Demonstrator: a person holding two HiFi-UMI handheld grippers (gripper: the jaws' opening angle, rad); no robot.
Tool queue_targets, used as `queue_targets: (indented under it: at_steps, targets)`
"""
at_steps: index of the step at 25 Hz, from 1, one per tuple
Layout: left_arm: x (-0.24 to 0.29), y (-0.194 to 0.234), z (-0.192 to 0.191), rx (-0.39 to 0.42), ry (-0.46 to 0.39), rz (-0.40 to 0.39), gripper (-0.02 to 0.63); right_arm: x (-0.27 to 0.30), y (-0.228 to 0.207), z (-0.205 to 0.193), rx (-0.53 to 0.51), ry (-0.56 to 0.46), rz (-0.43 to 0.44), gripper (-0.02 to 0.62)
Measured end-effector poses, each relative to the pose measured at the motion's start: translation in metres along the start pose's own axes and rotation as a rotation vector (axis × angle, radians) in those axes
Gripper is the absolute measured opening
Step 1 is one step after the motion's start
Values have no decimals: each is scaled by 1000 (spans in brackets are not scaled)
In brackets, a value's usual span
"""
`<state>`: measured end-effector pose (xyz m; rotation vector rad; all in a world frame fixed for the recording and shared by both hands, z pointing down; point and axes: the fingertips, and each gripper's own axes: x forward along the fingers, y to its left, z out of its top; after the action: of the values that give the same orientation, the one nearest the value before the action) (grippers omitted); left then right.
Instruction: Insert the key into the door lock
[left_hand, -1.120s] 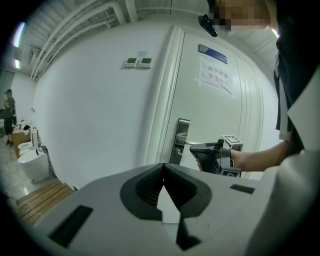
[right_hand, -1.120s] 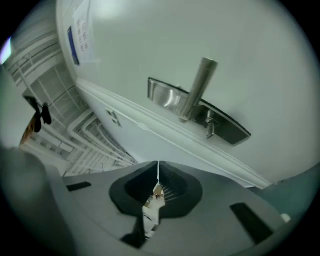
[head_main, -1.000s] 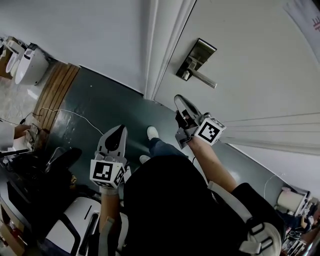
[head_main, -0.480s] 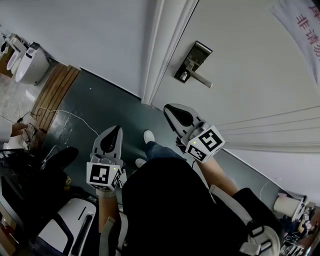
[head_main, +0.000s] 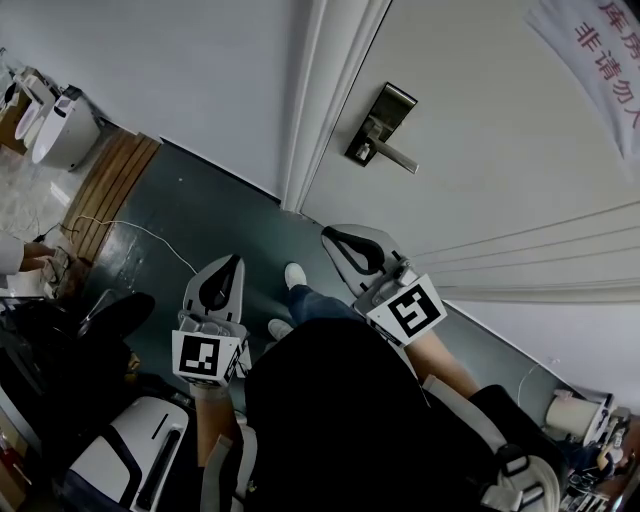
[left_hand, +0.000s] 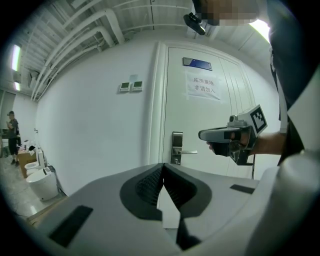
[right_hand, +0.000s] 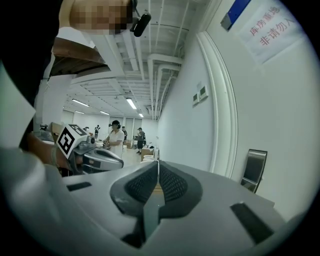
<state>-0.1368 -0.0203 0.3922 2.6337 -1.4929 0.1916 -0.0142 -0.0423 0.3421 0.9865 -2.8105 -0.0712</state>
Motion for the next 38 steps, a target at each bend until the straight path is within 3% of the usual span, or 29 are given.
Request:
queue_targets:
  at_steps: [6, 38]
  targets:
    - [-9, -7, 3, 24, 5, -5, 8, -6, 9, -8, -63, 55, -6, 21]
    - [2, -16, 1, -2, 14, -2, 8, -13, -8, -44, -79, 157, -34, 21]
